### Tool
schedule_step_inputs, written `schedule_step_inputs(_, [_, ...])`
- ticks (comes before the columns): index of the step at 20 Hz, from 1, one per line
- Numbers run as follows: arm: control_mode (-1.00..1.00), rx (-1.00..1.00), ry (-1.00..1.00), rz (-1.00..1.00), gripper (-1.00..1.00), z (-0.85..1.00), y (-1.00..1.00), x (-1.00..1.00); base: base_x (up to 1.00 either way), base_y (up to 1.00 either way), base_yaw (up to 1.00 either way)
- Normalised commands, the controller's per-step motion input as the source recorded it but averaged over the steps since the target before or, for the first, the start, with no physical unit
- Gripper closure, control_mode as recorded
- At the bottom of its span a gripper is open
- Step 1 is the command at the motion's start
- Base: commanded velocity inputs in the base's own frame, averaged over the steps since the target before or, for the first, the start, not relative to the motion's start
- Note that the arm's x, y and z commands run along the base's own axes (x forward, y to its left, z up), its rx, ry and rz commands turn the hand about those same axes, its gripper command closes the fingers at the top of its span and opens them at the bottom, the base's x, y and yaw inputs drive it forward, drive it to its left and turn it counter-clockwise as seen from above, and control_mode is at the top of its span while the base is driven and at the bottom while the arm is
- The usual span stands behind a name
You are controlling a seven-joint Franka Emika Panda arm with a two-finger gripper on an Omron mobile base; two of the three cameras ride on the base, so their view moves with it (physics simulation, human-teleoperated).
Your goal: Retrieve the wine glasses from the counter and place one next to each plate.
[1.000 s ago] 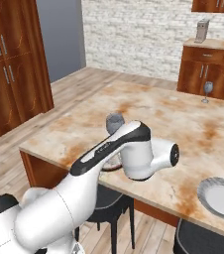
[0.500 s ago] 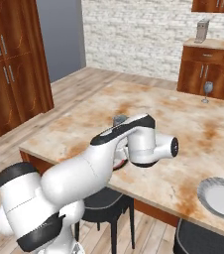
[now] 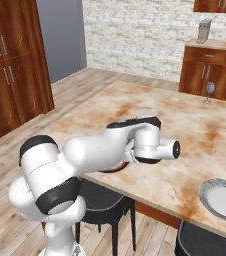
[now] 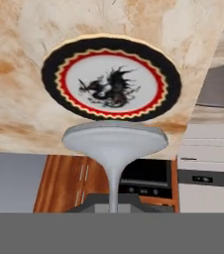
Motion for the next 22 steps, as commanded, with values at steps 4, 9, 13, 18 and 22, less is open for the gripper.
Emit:
schedule_step_inputs(4, [-1.00,0.00,0.04,0.01,1.00,-0.46,-0.27,0.31,0.00,0.00,0.00])
schedule_step_inputs(9, [-1.00,0.00,0.00,0.05,1.00,-0.42,-0.05,0.17,0.00,0.00,0.00])
schedule_step_inputs(13, [-1.00,0.00,0.00,0.09,1.00,-0.42,-0.08,0.10,0.00,0.00,0.00])
schedule_step_inputs(18, [-1.00,0.00,0.00,0.06,1.00,-0.33,-0.06,0.24,0.00,0.00,0.00])
schedule_step_inputs(22, [-1.00,0.00,0.00,0.04,1.00,-0.34,0.00,0.29,0.00,0.00,0.00])
